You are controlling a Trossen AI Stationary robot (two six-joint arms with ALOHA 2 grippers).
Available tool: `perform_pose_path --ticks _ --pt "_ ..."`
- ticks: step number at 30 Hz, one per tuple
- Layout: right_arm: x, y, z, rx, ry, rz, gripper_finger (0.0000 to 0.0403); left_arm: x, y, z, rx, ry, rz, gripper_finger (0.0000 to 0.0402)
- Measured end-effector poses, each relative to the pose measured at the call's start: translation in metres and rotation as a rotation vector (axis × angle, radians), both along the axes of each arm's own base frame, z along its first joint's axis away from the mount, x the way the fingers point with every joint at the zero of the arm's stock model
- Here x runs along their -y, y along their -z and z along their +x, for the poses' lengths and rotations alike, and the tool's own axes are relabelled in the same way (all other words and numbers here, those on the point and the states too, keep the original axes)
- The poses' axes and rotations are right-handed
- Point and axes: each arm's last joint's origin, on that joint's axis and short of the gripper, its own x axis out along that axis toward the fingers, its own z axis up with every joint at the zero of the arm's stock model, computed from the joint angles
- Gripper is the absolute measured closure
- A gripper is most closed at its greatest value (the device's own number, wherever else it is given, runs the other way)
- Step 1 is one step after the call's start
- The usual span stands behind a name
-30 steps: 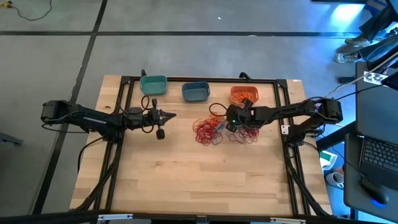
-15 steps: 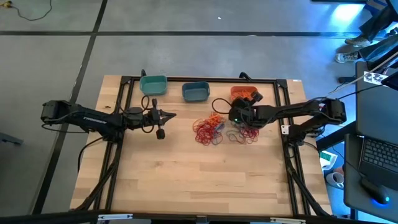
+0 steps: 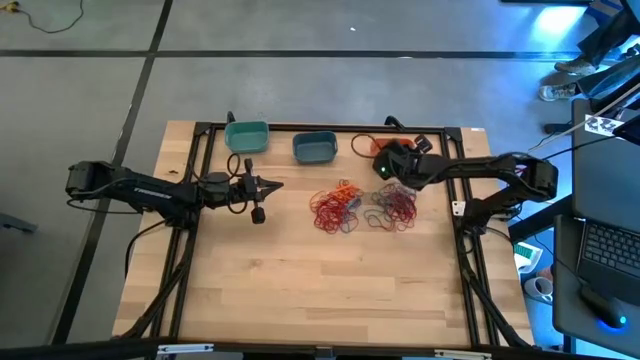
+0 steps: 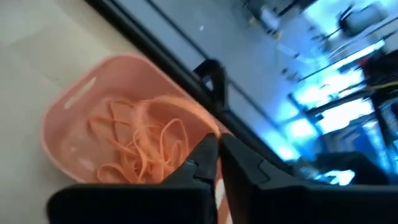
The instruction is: Sort rubber bands into baskets
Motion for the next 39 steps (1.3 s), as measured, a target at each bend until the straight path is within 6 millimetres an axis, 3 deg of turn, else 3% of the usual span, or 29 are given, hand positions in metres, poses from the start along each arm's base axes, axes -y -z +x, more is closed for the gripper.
perform_pose_path --ticks 6,14,26,39 --pt "0.013 0.002 -0.004 0.053 0.005 0.101 0.0283 0.0 0.0 0.0 0.0 0.0 0.0 0.0396" --pt "-0.003 -0.001 0.016 0.2 -0.2 0.216 0.0203 0.0 0.0 0.0 0.0 0.001 0.0 0.0396" --pt "-0.056 -0.01 0.052 0.347 -0.703 0.326 0.0192 0.0 0.0 0.0 0.0 0.0 -0.002 0.0396" --pt "-0.059 0.035 0.07 0.131 -0.749 0.293 0.0201 0.0 0.0 0.0 0.0 0.001 -0.001 0.0396"
